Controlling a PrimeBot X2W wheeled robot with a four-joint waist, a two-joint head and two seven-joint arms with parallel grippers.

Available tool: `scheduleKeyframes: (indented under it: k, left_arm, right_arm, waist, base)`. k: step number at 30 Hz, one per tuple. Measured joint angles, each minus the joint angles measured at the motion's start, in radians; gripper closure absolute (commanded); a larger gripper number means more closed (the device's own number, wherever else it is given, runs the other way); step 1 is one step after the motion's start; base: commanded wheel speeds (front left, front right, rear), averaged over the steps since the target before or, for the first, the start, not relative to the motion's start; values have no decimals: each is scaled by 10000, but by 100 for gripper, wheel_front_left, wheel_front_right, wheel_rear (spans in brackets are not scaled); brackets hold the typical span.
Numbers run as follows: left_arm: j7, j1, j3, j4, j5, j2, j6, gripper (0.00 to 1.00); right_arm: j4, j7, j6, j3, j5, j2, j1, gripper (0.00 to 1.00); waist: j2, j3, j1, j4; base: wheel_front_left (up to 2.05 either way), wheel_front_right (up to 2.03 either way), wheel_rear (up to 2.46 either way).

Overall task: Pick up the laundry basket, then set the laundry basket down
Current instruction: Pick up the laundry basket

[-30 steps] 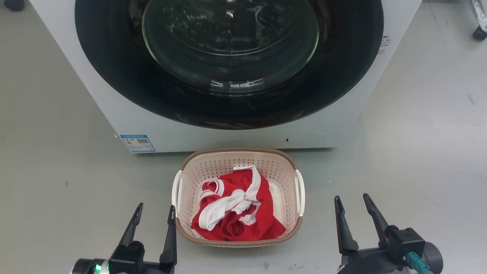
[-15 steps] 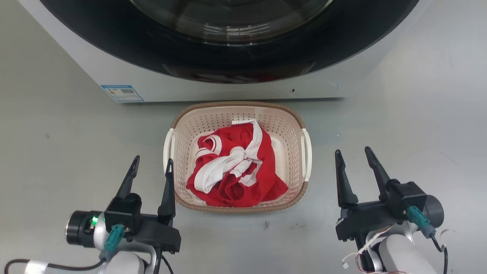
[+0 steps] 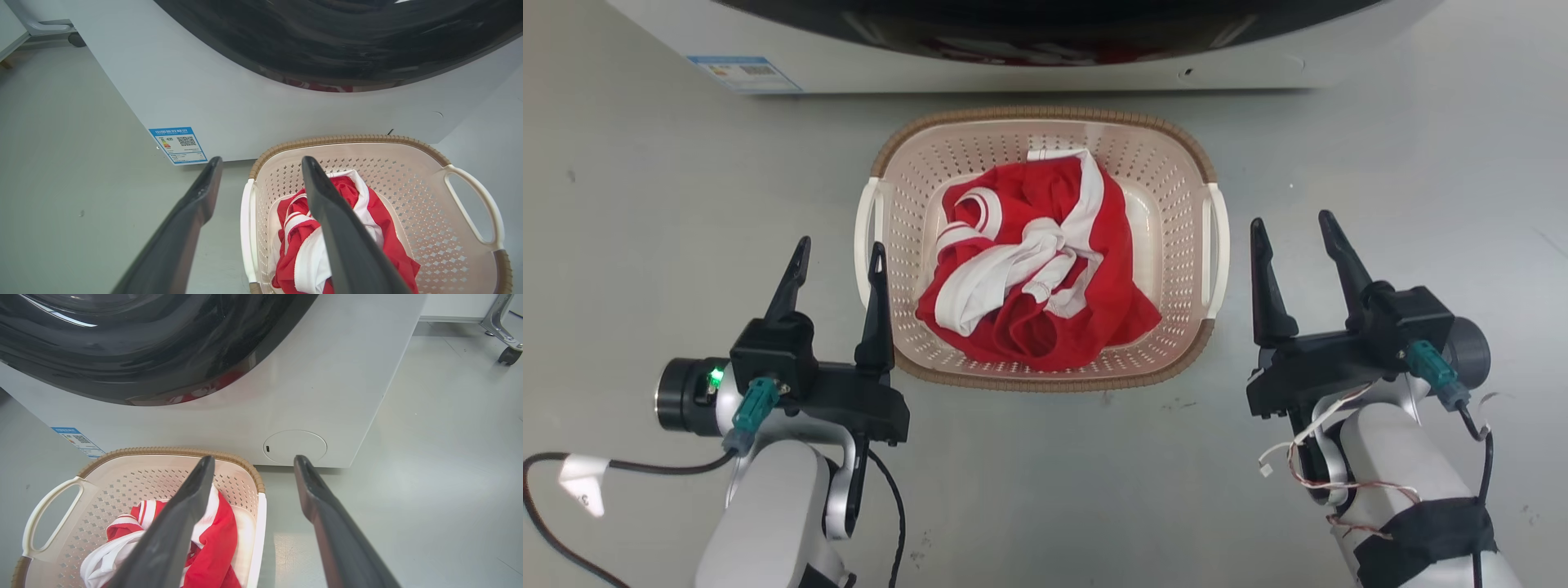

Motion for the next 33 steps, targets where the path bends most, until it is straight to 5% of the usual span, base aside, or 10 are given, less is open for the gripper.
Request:
scheduleKeyframes:
  k: [18,33]
  left_arm:
    - [0,-2230,330,1664,-401,-104,-104,0]
    - [0,-3154,213,3275,-449,-150,-545,0]
  right_arm:
    - [1237,-27,0,-205,-104,-132,-1992,0]
    - [2284,-27,-12,-182,-102,-127,-2425,0]
  waist:
    - [0,2550,0,304]
    - [-2,3139,-2,406]
  base:
    - [0,0,0]
    - [0,0,0]
